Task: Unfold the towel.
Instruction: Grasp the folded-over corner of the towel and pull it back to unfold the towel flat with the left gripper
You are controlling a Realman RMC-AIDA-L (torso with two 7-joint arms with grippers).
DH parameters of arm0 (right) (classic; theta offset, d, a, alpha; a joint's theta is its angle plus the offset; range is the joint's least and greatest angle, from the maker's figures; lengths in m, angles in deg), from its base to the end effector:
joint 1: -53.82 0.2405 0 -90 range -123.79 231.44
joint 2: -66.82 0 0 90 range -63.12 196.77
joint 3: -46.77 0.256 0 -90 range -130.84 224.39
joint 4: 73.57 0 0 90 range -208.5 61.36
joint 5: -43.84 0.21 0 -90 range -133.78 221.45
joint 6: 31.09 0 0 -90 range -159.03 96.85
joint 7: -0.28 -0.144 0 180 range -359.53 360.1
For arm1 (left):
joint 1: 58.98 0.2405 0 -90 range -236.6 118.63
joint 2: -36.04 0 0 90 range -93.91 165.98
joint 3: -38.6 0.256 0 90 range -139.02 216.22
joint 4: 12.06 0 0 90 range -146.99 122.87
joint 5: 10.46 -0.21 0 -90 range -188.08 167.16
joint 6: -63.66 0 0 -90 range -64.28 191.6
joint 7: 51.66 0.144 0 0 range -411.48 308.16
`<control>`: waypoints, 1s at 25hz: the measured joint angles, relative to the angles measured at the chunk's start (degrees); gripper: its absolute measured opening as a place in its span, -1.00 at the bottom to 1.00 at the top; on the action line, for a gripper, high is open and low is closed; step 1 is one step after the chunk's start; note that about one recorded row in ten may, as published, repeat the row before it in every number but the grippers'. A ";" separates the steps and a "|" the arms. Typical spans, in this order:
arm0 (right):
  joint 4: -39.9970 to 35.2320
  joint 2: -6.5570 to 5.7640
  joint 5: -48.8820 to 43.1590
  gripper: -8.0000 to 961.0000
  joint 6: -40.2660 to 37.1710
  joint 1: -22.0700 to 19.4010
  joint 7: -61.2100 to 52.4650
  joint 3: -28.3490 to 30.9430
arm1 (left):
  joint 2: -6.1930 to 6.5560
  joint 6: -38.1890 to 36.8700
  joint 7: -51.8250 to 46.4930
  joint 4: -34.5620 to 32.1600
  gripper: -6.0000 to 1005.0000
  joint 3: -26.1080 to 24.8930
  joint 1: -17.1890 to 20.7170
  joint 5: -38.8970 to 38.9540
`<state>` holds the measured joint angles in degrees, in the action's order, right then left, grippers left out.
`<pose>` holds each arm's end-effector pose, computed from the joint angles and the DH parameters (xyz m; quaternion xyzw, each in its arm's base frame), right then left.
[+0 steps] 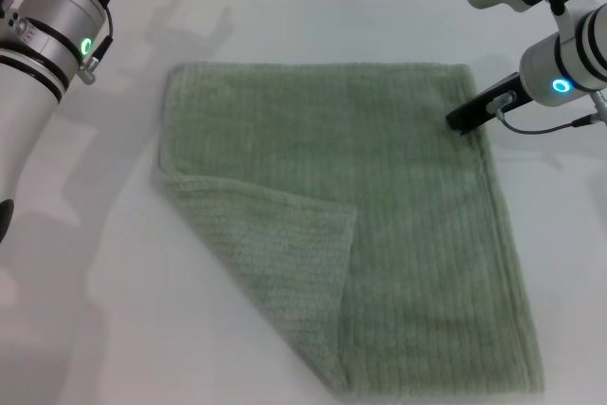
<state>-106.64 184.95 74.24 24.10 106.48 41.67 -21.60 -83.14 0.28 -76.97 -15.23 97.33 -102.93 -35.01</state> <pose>0.2174 0.4347 -0.0469 -0.8908 0.3556 -0.1291 0.2517 -0.2395 0.4263 0.0052 -0.7079 -0.2144 -0.4011 0.5404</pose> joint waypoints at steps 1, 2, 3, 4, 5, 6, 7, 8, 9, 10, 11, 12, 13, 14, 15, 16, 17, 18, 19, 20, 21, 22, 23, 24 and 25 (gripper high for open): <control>0.00 0.00 0.00 -0.98 0.00 0.00 0.00 0.00 | 0.00 0.00 0.00 0.00 0.69 0.00 0.00 0.00; 0.21 0.00 0.00 -0.98 -0.14 0.12 0.07 0.00 | 0.00 0.02 -1.30 -0.05 0.69 0.32 0.01 -0.19; 0.21 0.00 0.00 -0.98 -0.14 0.12 0.07 0.00 | 0.00 0.02 -1.30 -0.05 0.69 0.32 0.01 -0.19; 0.31 0.00 0.00 -0.98 -0.18 0.18 0.10 0.00 | 0.06 0.74 -5.58 -0.79 0.69 2.34 0.18 -0.26; 0.37 0.00 0.00 -0.98 -0.25 0.26 0.16 0.00 | 0.26 1.72 -9.27 -1.96 0.69 4.65 0.50 -0.31; 0.37 0.00 0.00 -0.98 -0.25 0.26 0.16 0.00 | 0.26 1.72 -9.27 -1.96 0.69 4.65 0.50 -0.31; 0.37 0.00 0.00 -0.98 -0.32 0.26 0.17 0.00 | 0.57 4.78 -16.69 -6.62 0.69 10.78 2.09 -0.34; 0.38 0.00 0.00 -0.98 -0.40 0.26 0.17 0.00 | 0.65 5.63 -18.29 -8.13 0.69 12.29 2.59 -0.34; 0.42 0.00 0.00 -0.98 -0.48 0.26 0.17 0.00 | 0.76 6.65 -20.45 -9.80 0.69 13.91 3.22 -0.33; 0.55 0.00 0.00 -0.98 -0.72 0.26 0.18 0.00 | 0.87 8.09 -22.94 -12.38 0.69 16.40 4.09 -0.35; 0.55 0.00 0.00 -0.98 -0.72 0.26 0.18 0.00 | 0.87 8.09 -22.94 -12.38 0.62 16.40 4.09 -0.35; 0.65 0.00 0.00 -0.98 -0.80 0.26 0.18 0.00 | 0.87 8.09 -22.94 -12.38 0.55 16.40 4.09 -0.35; 0.69 0.00 0.00 -0.98 -0.83 0.28 0.18 0.00 | 1.48 11.92 -29.41 -18.78 0.48 22.38 6.28 -0.41; 0.77 -0.01 0.00 -0.98 -0.83 0.31 0.18 0.00 | 1.48 11.92 -29.41 -18.78 0.41 22.38 6.28 -0.41; 1.05 -0.01 0.00 -0.98 -0.86 0.45 0.19 0.00 | 2.18 13.44 -34.05 -22.80 0.34 25.32 7.45 -1.67; 1.05 -0.01 0.00 -0.99 -0.86 0.45 0.19 0.00 | 2.18 13.44 -34.05 -22.80 0.34 25.32 7.45 -1.67; 1.21 0.00 0.00 -0.99 -0.88 0.51 0.18 0.00 | 2.44 13.72 -36.70 -24.12 0.34 25.60 7.80 -3.35; 1.33 -0.01 0.00 -0.98 -0.90 0.57 0.19 0.00 | 2.95 13.91 -41.15 -26.15 0.34 25.32 8.24 -7.03; 1.41 -0.01 0.00 -0.98 -0.92 0.64 0.19 0.00 | 3.27 13.95 -44.03 -26.99 0.34 24.96 8.32 -9.39; 1.48 -0.01 0.00 -0.98 -0.92 0.68 0.19 0.00 | 4.00 13.98 -50.46 -28.66 0.34 24.03 8.39 -14.62; 1.48 -0.01 0.00 -0.98 -0.92 0.68 0.19 0.00 | 4.24 13.97 -52.31 -29.18 0.34 23.61 8.39 -16.29; 1.48 -0.01 0.00 -0.98 -0.94 0.70 0.19 0.00 | 4.64 13.87 -55.40 -29.97 0.34 22.55 8.40 -19.14; 1.48 -0.01 0.00 -0.98 -0.94 0.70 0.19 0.00 | 4.64 13.87 -55.40 -29.97 0.34 22.55 8.40 -19.14; 1.48 -0.01 0.00 -0.98 -0.96 0.70 0.18 0.00 | 4.84 13.71 -57.96 -30.64 0.34 21.45 8.42 -21.66; 1.48 -0.01 0.00 -0.98 -1.01 0.75 0.19 0.00 | 5.17 13.36 -62.38 -31.78 0.34 19.26 8.46 -26.49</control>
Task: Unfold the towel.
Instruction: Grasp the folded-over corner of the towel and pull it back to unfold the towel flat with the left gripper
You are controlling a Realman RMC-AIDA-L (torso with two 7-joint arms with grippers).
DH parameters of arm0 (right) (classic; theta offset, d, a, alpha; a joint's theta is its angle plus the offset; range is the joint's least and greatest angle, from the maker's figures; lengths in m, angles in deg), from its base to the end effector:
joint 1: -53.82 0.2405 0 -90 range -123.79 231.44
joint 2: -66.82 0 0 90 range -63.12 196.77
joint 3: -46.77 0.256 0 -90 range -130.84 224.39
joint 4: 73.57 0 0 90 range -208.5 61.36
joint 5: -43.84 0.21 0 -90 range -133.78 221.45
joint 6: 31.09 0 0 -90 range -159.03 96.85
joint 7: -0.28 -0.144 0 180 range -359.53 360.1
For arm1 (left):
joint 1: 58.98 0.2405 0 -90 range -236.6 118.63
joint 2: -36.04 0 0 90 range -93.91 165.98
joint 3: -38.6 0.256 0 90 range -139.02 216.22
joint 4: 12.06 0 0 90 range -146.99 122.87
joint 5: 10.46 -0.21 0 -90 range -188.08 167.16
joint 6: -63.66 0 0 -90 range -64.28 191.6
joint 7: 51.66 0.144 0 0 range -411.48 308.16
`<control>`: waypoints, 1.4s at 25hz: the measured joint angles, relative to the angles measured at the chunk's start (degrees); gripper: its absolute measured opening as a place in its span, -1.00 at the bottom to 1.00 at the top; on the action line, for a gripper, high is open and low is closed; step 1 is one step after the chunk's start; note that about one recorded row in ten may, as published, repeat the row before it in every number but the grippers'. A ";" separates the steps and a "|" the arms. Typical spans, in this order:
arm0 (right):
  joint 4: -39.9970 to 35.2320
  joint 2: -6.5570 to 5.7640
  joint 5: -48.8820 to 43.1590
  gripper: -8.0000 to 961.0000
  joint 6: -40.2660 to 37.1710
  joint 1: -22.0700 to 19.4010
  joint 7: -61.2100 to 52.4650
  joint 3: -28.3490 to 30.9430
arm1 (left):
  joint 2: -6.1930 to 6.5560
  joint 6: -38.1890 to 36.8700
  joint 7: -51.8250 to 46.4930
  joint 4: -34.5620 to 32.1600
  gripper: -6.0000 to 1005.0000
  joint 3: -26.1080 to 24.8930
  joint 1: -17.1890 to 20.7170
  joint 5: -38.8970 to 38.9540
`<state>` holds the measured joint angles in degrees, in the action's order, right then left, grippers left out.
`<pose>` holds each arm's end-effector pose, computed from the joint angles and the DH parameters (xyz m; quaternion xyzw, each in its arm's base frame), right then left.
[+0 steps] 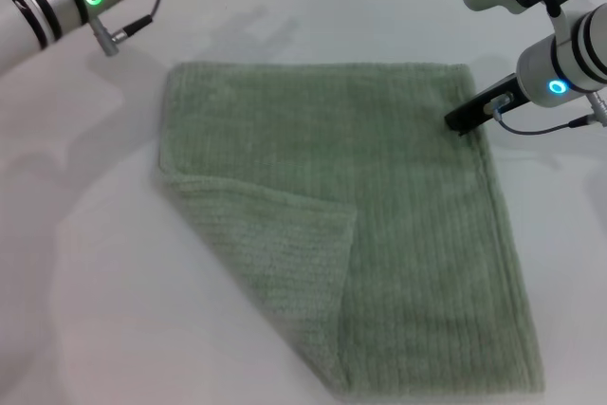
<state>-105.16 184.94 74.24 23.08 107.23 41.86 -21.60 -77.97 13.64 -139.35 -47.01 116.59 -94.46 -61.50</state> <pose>0.2172 0.4358 -0.0494 -0.8909 0.3539 -0.1308 0.2528 -0.1923 0.4355 0.0187 -0.7877 -0.3524 -0.4183 0.2835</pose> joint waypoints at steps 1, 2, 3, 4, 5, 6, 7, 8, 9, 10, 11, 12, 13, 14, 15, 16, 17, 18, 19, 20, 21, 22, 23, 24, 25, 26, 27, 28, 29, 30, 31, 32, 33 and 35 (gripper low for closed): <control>0.00 0.00 0.00 -0.98 0.00 0.00 0.00 0.00 | 0.00 0.00 0.00 0.00 0.34 0.00 0.00 0.00; 0.00 0.00 0.00 -0.98 -0.04 0.05 0.00 0.00 | 0.21 -0.19 -1.95 -0.59 0.34 -0.90 0.03 -2.32; 0.00 0.00 0.00 -0.98 -0.07 0.08 0.00 0.00 | 0.38 -0.45 -3.58 -1.09 0.34 -1.59 0.04 -4.33; 0.00 0.00 0.00 -0.98 -0.11 0.13 0.00 0.00 | 0.38 -0.45 -3.58 -1.09 0.34 -1.59 0.04 -4.33; -0.01 0.00 0.00 -0.98 -0.13 0.19 0.00 0.00 | 0.86 -1.49 -7.96 -2.49 0.34 -3.48 0.05 -9.93; -0.01 0.00 0.00 -0.98 -0.13 0.19 0.00 0.00 | 1.00 -1.81 -9.35 -2.97 0.35 -4.08 0.06 -12.02; -0.01 0.00 0.00 -0.98 -0.13 0.21 0.00 0.00 | 1.20 -2.16 -11.71 -3.78 0.35 -5.07 0.06 -15.31; -0.02 0.00 0.00 -0.98 -0.14 0.22 0.00 0.00 | 1.35 -2.33 -13.48 -4.40 0.35 -5.86 0.06 -17.78; -0.02 0.00 0.00 -0.98 -0.14 0.21 0.00 0.00 | 1.35 -2.33 -13.48 -4.40 0.35 -5.86 0.06 -17.78; -0.02 0.00 0.00 -0.98 -0.14 0.21 0.00 0.00 | 1.72 -3.14 -19.32 -6.67 0.35 -8.52 0.07 -25.98; -0.02 0.00 0.00 -0.98 -0.14 0.21 0.00 0.00 | 1.76 -3.79 -20.75 -7.42 0.34 -9.41 0.07 -28.48; -0.01 0.00 0.00 -0.98 -0.14 0.21 0.00 0.00 | 1.77 -4.26 -21.50 -7.92 0.34 -9.89 0.07 -29.91; -0.01 0.00 0.00 -0.98 -0.14 0.21 0.00 0.00 | 1.77 -4.26 -21.50 -7.92 0.34 -9.89 0.07 -29.91; 0.00 0.00 0.00 -0.98 -0.14 0.21 0.00 0.00 | 1.84 -6.43 -23.60 -9.41 0.34 -11.71 0.07 -34.35; 0.02 0.00 0.00 -0.98 -0.14 0.21 0.00 0.00 | 1.84 -6.43 -23.60 -9.41 0.34 -11.71 0.07 -34.35; 0.02 0.00 0.00 -0.98 -0.14 0.21 0.00 0.00 | 2.05 -9.97 -25.26 -10.95 0.34 -14.07 0.07 -37.98; 0.05 0.00 0.00 -0.99 -0.14 0.21 0.00 0.00 | 2.26 -12.32 -26.14 -11.77 0.34 -15.37 0.04 -39.88; 0.09 0.00 0.00 -0.99 -0.14 0.20 0.00 0.00 | 2.39 -13.96 -26.75 -12.33 0.34 -16.20 -0.01 -41.20; 0.13 0.00 0.00 -0.99 -0.14 0.20 0.00 0.00 | 2.57 -15.76 -27.58 -13.03 0.34 -17.12 -0.13 -42.82; 0.18 0.00 0.00 -0.99 -0.13 0.20 0.00 0.00 | 2.72 -17.92 -28.61 -13.98 0.34 -17.82 -0.33 -44.91; 0.20 0.00 0.00 -0.99 -0.14 0.20 0.00 0.00 | 2.76 -19.12 -29.17 -14.66 0.34 -18.09 -0.43 -46.38; 0.21 0.00 0.00 -0.99 -0.14 0.20 0.02 0.00 | 2.78 -20.44 -29.83 -15.63 0.34 -18.26 -0.58 -48.12; 0.21 0.00 0.00 -0.99 -0.15 0.20 0.03 -0.02 | 2.76 -21.55 -30.24 -16.51 0.34 -18.28 -0.66 -49.88; 0.21 0.00 0.00 -0.99 -0.15 0.20 0.03 -0.04 | 2.55 -22.78 -30.54 -17.55 0.34 -18.28 -0.87 -51.90; 0.21 0.00 0.00 -0.99 -0.21 0.20 0.04 -0.12 | 2.14 -24.50 -30.69 -18.61 0.34 -18.10 -1.21 -54.61; 0.21 0.00 0.00 -0.99 -0.21 0.20 0.04 -0.12 | 2.14 -24.50 -30.69 -18.61 0.34 -18.10 -1.21 -54.61; 0.22 0.00 0.00 -0.98 -0.29 0.21 0.04 -0.19 | 1.75 -26.09 -30.48 -19.27 0.34 -17.85 -1.54 -56.76; 0.22 0.00 0.00 -0.98 -0.29 0.21 0.04 -0.19 | 1.75 -26.09 -30.48 -19.27 0.34 -17.85 -1.54 -56.76; 0.24 0.00 0.00 -0.98 -0.31 0.23 0.05 -0.20 | 1.48 -26.93 -30.17 -19.67 0.34 -17.71 -1.71 -58.03; 0.29 0.00 0.00 -0.98 -0.33 0.29 0.05 -0.26 | 0.80 -28.26 -29.35 -20.17 0.34 -17.63 -2.04 -60.25; 0.29 0.00 0.00 -0.98 -0.33 0.29 0.05 -0.26 | 0.80 -28.26 -29.35 -20.17 0.34 -17.63 -2.04 -60.25; 0.36 0.01 0.00 -0.98 -0.34 0.33 0.06 -0.34 | 0.41 -28.84 -28.67 -20.27 0.34 -17.64 -2.18 -61.37; 0.36 0.01 0.00 -0.98 -0.34 0.33 0.06 -0.34 | 0.04 -29.34 -28.04 -20.30 0.34 -17.63 -2.27 -62.19; 0.44 0.04 0.00 -0.98 -0.35 0.39 0.07 -0.37 | -0.71 -30.15 -26.92 -20.32 0.34 -17.64 -2.40 -63.87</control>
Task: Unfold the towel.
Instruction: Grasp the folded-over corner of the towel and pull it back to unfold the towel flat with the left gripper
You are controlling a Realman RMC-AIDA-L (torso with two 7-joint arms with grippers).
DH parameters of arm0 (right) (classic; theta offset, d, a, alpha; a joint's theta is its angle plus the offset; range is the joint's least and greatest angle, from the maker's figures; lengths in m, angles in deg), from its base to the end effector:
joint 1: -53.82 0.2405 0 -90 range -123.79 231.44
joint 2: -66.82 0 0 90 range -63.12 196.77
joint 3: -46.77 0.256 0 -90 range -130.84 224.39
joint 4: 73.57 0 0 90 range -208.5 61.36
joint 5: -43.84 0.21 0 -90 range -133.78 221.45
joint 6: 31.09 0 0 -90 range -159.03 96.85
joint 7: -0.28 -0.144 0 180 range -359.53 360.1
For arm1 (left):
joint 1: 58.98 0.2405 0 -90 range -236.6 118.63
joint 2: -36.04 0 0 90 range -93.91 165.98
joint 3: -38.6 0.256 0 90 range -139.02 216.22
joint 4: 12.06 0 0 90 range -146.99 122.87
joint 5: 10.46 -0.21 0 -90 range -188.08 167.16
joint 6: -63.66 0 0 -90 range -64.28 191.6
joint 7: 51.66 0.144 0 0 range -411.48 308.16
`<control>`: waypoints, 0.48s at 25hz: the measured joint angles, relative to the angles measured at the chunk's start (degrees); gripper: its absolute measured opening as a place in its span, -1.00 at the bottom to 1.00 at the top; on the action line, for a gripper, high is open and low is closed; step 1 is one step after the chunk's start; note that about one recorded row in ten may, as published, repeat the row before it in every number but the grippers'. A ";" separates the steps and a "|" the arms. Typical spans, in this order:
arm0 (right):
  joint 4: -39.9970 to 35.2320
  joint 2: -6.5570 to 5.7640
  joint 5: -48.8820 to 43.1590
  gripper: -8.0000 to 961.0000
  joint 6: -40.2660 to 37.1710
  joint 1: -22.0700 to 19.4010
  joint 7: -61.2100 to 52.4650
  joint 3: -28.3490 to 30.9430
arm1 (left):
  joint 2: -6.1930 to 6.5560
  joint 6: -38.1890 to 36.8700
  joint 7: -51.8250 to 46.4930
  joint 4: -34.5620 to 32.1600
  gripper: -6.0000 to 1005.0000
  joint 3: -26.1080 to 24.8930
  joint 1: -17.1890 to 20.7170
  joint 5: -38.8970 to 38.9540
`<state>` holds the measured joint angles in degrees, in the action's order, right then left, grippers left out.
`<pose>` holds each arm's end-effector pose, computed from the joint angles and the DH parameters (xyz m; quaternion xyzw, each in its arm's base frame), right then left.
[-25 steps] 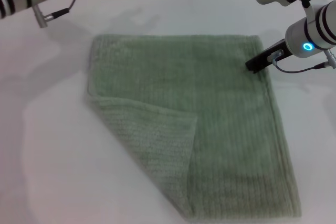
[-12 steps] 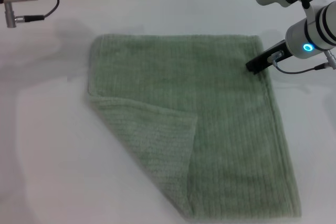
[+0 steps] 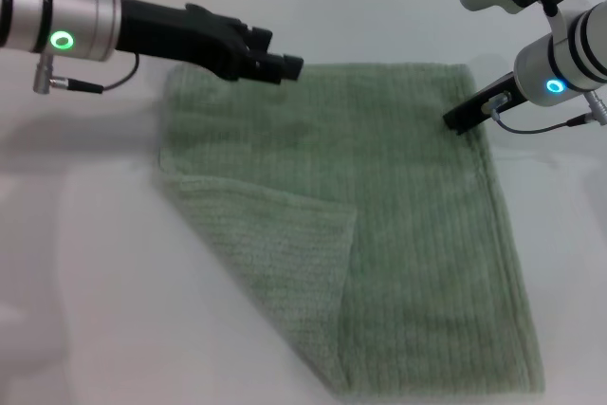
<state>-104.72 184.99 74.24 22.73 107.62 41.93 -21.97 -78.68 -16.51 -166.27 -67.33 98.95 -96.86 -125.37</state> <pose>0.2158 0.4363 -0.0510 -0.8923 0.3497 -0.1329 0.2527 -0.1798 0.3953 0.0268 -0.9474 -0.2617 -0.1300 0.1308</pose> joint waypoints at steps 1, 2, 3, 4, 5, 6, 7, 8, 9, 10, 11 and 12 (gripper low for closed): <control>0.00 0.00 0.00 -0.98 0.00 0.00 0.00 0.00 | -0.33 -0.33 0.31 0.00 0.34 0.00 -0.04 -0.57; 0.02 0.01 0.00 -0.98 0.02 0.03 0.00 0.00 | -0.47 -0.54 0.44 0.03 0.34 -0.01 -0.06 -0.79; 0.03 0.01 0.00 -0.98 0.05 0.04 0.01 0.02 | -0.69 -0.98 0.64 0.14 0.34 -0.02 -0.11 -1.12; 0.03 0.02 0.00 -0.98 0.09 0.04 0.01 0.04 | -0.84 -1.40 0.71 0.24 0.34 -0.02 -0.14 -1.21; 0.04 0.02 -0.02 -0.98 0.09 0.05 0.01 0.04 | -0.97 -1.80 0.73 0.34 0.34 -0.01 -0.18 -1.24; 0.04 0.03 -0.06 -0.98 0.09 0.06 0.01 0.04 | -1.10 -2.18 0.74 0.39 0.34 0.07 -0.22 -1.29; 0.04 0.04 -0.11 -0.99 0.09 0.06 0.01 0.04 | -1.30 -2.55 0.71 0.39 0.34 0.25 -0.25 -1.43; 0.04 0.04 -0.17 -0.99 0.08 0.07 0.01 0.04 | -1.45 -2.80 0.66 0.36 0.35 0.38 -0.27 -1.58; 0.04 0.05 -0.20 -0.99 0.06 0.08 0.01 0.03 | -1.96 -3.17 0.48 0.21 0.34 0.60 -0.33 -2.30; 0.04 0.05 -0.21 -0.99 0.02 0.10 0.01 0.02 | -2.21 -3.28 0.41 0.13 0.34 0.63 -0.40 -2.79; 0.04 0.05 -0.25 -0.99 0.02 0.12 0.01 -0.01 | -2.51 -3.40 0.33 0.11 0.34 0.64 -0.51 -3.45; 0.03 0.05 -0.29 -0.99 0.02 0.14 0.01 -0.03 | -2.85 -3.53 0.23 0.13 0.34 0.66 -0.69 -4.36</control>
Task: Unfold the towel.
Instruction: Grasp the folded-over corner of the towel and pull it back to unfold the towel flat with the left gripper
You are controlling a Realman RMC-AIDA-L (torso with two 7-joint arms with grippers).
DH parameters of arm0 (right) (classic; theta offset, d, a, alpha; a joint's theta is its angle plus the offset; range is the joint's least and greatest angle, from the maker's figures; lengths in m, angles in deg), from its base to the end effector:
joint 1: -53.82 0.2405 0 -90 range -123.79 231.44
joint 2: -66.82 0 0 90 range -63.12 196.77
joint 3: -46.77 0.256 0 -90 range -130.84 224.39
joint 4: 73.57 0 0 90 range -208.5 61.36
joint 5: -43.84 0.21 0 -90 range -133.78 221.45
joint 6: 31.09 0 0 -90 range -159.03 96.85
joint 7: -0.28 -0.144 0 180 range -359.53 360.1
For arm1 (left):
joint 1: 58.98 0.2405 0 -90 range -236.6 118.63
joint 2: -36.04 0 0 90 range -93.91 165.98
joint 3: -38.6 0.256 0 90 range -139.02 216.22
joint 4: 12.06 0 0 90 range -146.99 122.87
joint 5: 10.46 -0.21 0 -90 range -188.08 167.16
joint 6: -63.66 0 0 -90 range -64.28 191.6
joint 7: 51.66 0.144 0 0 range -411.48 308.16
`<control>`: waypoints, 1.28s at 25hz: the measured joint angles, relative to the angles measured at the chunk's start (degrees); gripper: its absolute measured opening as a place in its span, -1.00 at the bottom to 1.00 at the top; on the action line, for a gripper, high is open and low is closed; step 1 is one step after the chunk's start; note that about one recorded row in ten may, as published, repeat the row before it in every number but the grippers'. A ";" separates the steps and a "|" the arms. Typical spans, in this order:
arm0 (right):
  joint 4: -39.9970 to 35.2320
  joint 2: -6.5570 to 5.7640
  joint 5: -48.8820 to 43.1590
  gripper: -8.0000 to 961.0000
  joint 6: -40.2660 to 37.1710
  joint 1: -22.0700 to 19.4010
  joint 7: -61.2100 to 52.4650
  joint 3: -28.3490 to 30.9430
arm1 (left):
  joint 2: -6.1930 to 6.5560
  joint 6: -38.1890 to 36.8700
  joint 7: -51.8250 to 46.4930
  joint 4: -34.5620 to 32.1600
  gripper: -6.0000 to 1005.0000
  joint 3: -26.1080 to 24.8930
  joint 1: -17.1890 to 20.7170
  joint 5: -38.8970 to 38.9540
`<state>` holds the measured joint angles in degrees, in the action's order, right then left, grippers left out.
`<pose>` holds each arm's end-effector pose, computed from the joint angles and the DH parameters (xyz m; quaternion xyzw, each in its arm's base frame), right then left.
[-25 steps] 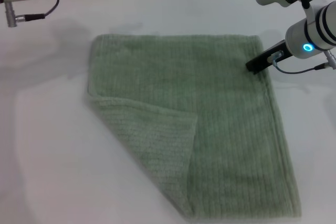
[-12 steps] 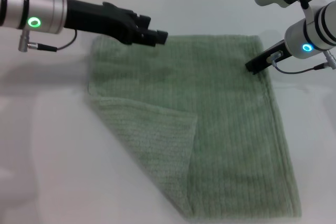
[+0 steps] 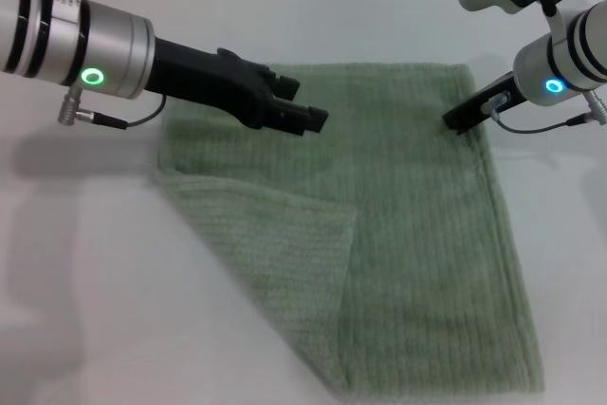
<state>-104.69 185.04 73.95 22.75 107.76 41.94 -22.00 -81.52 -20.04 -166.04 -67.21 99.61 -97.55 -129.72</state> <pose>0.2152 0.4365 -0.0513 -0.8928 0.3474 -0.1350 0.2528 -0.1757 0.3801 0.0014 -0.9582 -0.2550 -0.0990 0.0834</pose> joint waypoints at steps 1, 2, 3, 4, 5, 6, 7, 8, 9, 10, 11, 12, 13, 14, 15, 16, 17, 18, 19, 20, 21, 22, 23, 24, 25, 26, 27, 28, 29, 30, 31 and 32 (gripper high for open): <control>0.00 0.00 -0.07 -0.98 -0.01 0.09 0.00 -0.06 | -0.23 -0.02 -0.07 0.21 0.34 0.08 -0.27 -0.63; 0.00 0.00 -0.07 -0.98 -0.01 0.09 0.00 -0.06 | -0.37 -0.03 -0.06 0.72 0.33 0.39 -0.46 -0.92; 0.01 0.00 -0.10 -0.98 -0.03 0.16 0.00 -0.10 | -0.48 0.14 0.25 1.53 0.33 1.14 -0.62 -0.86; 0.01 0.00 -0.10 -0.98 -0.03 0.16 0.00 -0.10 | -0.48 0.14 0.25 1.53 0.33 1.14 -0.62 -0.86; 0.01 0.00 -0.11 -0.98 -0.04 0.18 0.00 -0.11 | -0.57 0.46 0.55 1.89 0.33 1.79 -0.63 -0.65; 0.01 0.00 -0.12 -0.98 -0.05 0.20 0.00 -0.12 | -0.64 0.71 0.70 2.11 0.33 2.24 -0.63 -0.52; 0.01 0.00 -0.13 -0.98 -0.05 0.20 0.00 -0.13 | -0.74 0.96 0.89 2.34 0.32 2.67 -0.63 -0.36; 0.01 0.00 -0.14 -0.98 -0.05 0.20 0.00 -0.13 | -0.78 1.10 1.11 2.56 0.32 2.98 -0.63 -0.18; 0.00 0.00 -0.15 -0.99 -0.06 0.20 0.00 -0.13 | -0.84 1.35 1.49 3.02 0.32 3.54 -0.63 0.24; 0.00 0.00 -0.15 -0.99 -0.06 0.20 0.00 -0.13 | -0.89 1.60 1.83 3.41 0.32 3.98 -0.63 0.61; 0.00 0.00 -0.15 -0.98 -0.06 0.20 0.00 -0.13 | -0.91 2.07 2.11 3.82 0.32 4.67 -0.64 1.04; 0.00 0.00 -0.16 -0.98 -0.06 0.20 0.00 -0.13 | -0.94 2.66 2.34 4.25 0.31 5.50 -0.67 1.50; 0.01 -0.01 -0.16 -0.98 -0.06 0.20 0.00 -0.13 | -0.95 3.54 2.48 4.69 0.31 6.49 -0.67 1.99; 0.00 -0.03 -0.16 -0.98 -0.06 0.20 0.00 -0.14 | -0.95 4.52 2.57 5.09 0.31 7.55 -0.67 2.37; 0.00 -0.04 -0.16 -0.98 -0.06 0.20 0.01 -0.15 | -0.96 5.23 2.61 5.34 0.31 8.28 -0.67 2.62; 0.00 -0.04 -0.16 -0.98 -0.06 0.20 0.03 -0.17 | -0.96 6.17 2.59 5.62 0.31 9.37 -0.71 2.82; 0.00 -0.05 -0.17 -0.98 -0.06 0.20 0.05 -0.20 | -0.97 7.16 2.49 5.90 0.31 10.51 -0.79 2.92; 0.00 -0.05 -0.18 -0.98 -0.06 0.20 0.07 -0.20 | -0.98 7.88 2.38 6.10 0.30 11.34 -0.88 2.97; 0.00 -0.06 -0.20 -0.98 -0.06 0.25 0.07 -0.21 | -1.00 8.46 2.36 6.32 0.30 12.14 -1.02 3.05; 0.00 -0.07 -0.21 -0.98 -0.06 0.27 0.08 -0.21 | -1.02 9.04 2.34 6.52 0.30 12.99 -1.15 3.15; 0.00 -0.07 -0.22 -0.98 -0.06 0.30 0.08 -0.22 | -1.05 9.80 2.31 6.73 0.30 13.98 -1.26 3.35; 0.00 -0.08 -0.23 -0.99 -0.06 0.32 0.09 -0.22 | -1.06 10.28 2.25 6.85 0.30 14.68 -1.31 3.46; 0.00 -0.08 -0.23 -0.99 -0.05 0.35 0.09 -0.22 | -1.06 10.28 2.25 6.85 0.29 14.68 -1.31 3.46; 0.00 -0.09 -0.24 -0.99 -0.05 0.38 0.09 -0.22 | -1.07 11.15 2.15 7.05 0.29 15.61 -1.35 3.62; 0.00 -0.11 -0.24 -0.99 -0.05 0.40 0.09 -0.22 | -1.07 11.15 2.15 7.05 0.29 15.61 -1.35 3.62; 0.00 -0.13 -0.24 -0.98 -0.04 0.43 0.09 -0.22 | -1.07 11.15 2.15 7.05 0.29 15.61 -1.35 3.62; 0.00 -0.15 -0.24 -0.98 -0.02 0.43 0.09 -0.22 | -1.07 11.15 2.15 7.05 0.29 15.61 -1.35 3.62; 0.00 -0.17 -0.24 -0.98 -0.02 0.44 0.09 -0.22 | -1.08 11.82 2.13 7.50 0.28 16.45 -1.36 3.67; 0.00 -0.18 -0.24 -0.98 -0.01 0.46 0.09 -0.22 | -1.09 12.00 2.12 8.56 0.28 16.92 -1.49 3.76; 0.00 -0.18 -0.24 -0.98 -0.01 0.52 0.09 -0.22 | -1.09 12.01 2.11 8.94 0.28 16.94 -1.63 3.79; 0.00 -0.18 -0.24 -0.98 -0.02 0.59 0.09 -0.22 | -1.09 12.02 2.10 9.15 0.28 16.94 -1.71 3.80; 0.00 -0.18 -0.24 -0.98 -0.03 0.68 0.09 -0.22 | -1.11 12.07 2.10 9.50 0.28 16.95 -1.89 3.83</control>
<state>-104.68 184.85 73.71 22.72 108.45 42.03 -22.22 -82.63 -7.97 -163.94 -57.71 116.56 -99.44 -125.89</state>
